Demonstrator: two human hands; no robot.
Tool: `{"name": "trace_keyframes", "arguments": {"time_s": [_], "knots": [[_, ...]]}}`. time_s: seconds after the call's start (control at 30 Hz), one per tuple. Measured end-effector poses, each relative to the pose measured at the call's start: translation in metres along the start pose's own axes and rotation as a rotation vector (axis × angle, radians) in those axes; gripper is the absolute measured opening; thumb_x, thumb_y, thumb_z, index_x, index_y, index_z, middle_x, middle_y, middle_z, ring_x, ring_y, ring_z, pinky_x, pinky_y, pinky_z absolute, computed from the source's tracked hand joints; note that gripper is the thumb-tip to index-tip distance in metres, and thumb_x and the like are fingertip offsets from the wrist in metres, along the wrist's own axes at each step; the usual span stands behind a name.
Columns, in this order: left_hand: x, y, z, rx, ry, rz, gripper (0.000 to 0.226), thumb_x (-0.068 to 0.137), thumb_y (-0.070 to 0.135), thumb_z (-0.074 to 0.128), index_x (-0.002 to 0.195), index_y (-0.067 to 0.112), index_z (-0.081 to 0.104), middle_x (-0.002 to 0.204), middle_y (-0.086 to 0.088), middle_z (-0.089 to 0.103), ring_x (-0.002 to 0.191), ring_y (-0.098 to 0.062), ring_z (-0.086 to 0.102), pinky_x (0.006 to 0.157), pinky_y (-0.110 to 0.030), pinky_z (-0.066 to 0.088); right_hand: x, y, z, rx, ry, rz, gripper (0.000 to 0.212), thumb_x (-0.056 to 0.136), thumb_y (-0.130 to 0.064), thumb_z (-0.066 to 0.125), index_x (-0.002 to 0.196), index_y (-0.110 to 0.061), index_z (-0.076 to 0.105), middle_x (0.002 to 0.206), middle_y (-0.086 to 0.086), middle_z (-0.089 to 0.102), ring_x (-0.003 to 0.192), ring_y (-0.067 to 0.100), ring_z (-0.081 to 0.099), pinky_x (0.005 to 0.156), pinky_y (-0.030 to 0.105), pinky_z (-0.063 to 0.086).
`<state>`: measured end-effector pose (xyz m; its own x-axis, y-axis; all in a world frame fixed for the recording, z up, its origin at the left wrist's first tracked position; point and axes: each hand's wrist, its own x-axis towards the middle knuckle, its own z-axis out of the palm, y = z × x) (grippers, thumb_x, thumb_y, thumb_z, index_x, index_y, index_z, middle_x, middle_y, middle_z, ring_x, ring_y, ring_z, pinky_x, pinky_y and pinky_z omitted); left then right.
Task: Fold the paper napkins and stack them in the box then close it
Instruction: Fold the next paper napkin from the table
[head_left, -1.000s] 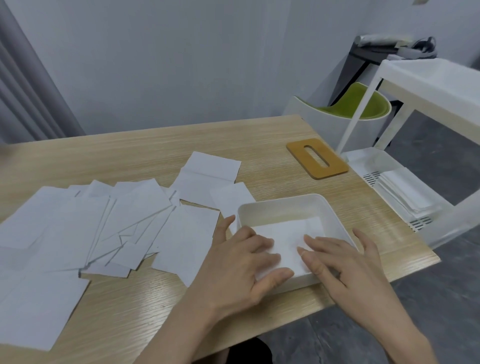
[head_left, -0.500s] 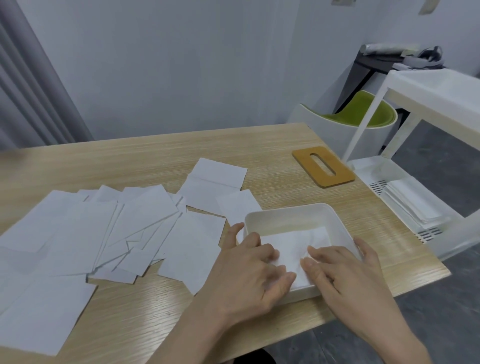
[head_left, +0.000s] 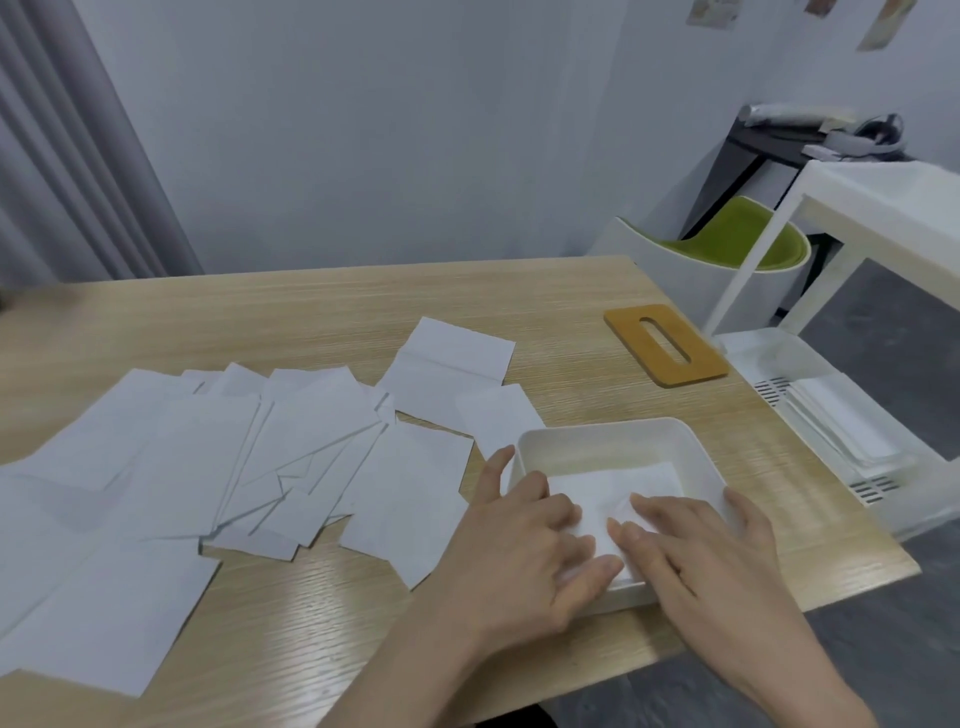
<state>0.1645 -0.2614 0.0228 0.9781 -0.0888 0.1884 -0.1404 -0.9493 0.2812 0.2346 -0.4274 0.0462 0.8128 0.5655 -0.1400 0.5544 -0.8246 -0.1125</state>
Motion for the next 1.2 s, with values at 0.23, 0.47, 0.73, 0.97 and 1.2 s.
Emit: {"name": "trace_keyframes", "arguments": {"time_s": [0.23,0.47,0.73,0.97,1.2], "knots": [[-0.002,-0.002,-0.001,-0.073,0.027,0.018,0.060,0.096,0.059,0.021,0.102,0.032,0.075,0.110,0.010,0.065,0.110,-0.011,0.049,0.117,-0.042,-0.009,-0.002,-0.004,-0.003,0.068,0.057,0.037,0.040,0.095,-0.055,0.017,0.085,-0.053,0.055,0.138,-0.029,0.041,0.129,-0.018,0.021,0.115,0.034,-0.011],[-0.016,-0.010,-0.007,-0.149,0.100,0.005,0.043,0.095,0.054,0.040,0.119,0.033,0.070,0.140,0.006,0.055,0.137,-0.012,0.040,0.117,-0.044,0.001,-0.009,-0.014,-0.002,0.116,0.193,0.043,0.039,0.091,-0.059,0.035,0.121,-0.048,0.057,0.136,-0.026,0.045,0.129,-0.013,0.031,0.115,0.031,-0.005],[-0.046,-0.033,-0.025,-0.247,0.150,-0.084,0.042,0.094,0.048,0.043,0.125,0.032,0.066,0.145,0.003,0.051,0.132,-0.010,0.047,0.118,-0.049,0.014,-0.007,-0.044,-0.007,0.279,0.346,-0.065,0.020,0.089,-0.037,0.063,0.108,-0.036,0.069,0.124,-0.016,0.060,0.118,-0.003,0.046,0.112,0.032,0.012],[-0.099,-0.076,-0.034,-0.266,0.194,-0.279,0.046,0.093,0.053,0.036,0.126,0.037,0.064,0.147,0.015,0.044,0.132,0.003,0.041,0.120,-0.047,0.015,0.004,-0.102,-0.003,0.378,0.397,-0.249,0.027,0.083,-0.035,0.055,0.103,-0.031,0.073,0.114,-0.015,0.064,0.111,-0.002,0.049,0.100,0.028,0.025],[-0.146,-0.118,-0.040,-0.190,0.169,-0.435,0.045,0.092,0.050,0.037,0.123,0.036,0.066,0.145,0.014,0.047,0.130,0.002,0.045,0.120,-0.045,0.010,0.022,-0.149,0.019,0.328,0.265,-0.311,0.028,0.092,-0.041,0.051,0.113,-0.035,0.068,0.126,-0.017,0.058,0.126,0.003,0.045,0.104,0.022,0.018]]}}
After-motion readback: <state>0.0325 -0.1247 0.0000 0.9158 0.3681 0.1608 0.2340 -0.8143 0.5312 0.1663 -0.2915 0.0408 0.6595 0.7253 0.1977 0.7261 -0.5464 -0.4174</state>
